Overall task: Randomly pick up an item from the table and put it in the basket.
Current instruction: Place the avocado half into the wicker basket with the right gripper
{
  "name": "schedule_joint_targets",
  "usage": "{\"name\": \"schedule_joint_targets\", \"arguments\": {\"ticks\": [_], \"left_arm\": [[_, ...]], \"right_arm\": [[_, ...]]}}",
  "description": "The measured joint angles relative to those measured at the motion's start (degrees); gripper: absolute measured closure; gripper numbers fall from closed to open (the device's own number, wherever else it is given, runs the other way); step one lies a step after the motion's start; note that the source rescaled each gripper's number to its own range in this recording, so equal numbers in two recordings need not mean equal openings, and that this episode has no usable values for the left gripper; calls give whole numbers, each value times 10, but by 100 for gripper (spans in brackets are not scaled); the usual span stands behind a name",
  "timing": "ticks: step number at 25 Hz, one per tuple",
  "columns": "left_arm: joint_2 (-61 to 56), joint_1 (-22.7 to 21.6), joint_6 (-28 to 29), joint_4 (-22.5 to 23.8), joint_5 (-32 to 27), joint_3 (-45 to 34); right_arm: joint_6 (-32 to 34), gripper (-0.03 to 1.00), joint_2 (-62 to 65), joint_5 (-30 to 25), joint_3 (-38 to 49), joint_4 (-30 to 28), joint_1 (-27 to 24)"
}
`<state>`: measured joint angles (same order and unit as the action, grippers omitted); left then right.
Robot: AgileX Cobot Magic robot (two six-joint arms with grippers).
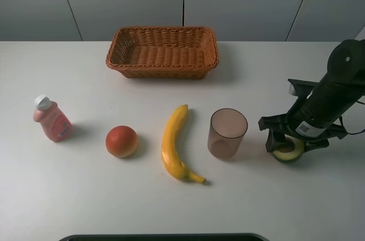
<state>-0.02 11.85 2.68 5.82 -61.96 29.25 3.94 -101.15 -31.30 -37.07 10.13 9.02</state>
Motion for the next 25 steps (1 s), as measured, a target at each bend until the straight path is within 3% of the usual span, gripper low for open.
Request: {"name": "schedule_joint_targets", "arguments": {"ticks": [6,11,15,20,25], "left_arm": [[0,0,0,0,0,0],[0,0,0,0,0,0],[0,0,0,0,0,0],[0,0,0,0,0,0],[0,0,0,0,0,0]], "right_arm": [[-3,97,18,-50,-36,-21,0],[-14,97,91,-105,-162,-48,0],[-65,97,114,-114,-277,-23,0],[-197,97,114,-59,-379,76,16],[-255,97,101,19,-438,98,67]]}}
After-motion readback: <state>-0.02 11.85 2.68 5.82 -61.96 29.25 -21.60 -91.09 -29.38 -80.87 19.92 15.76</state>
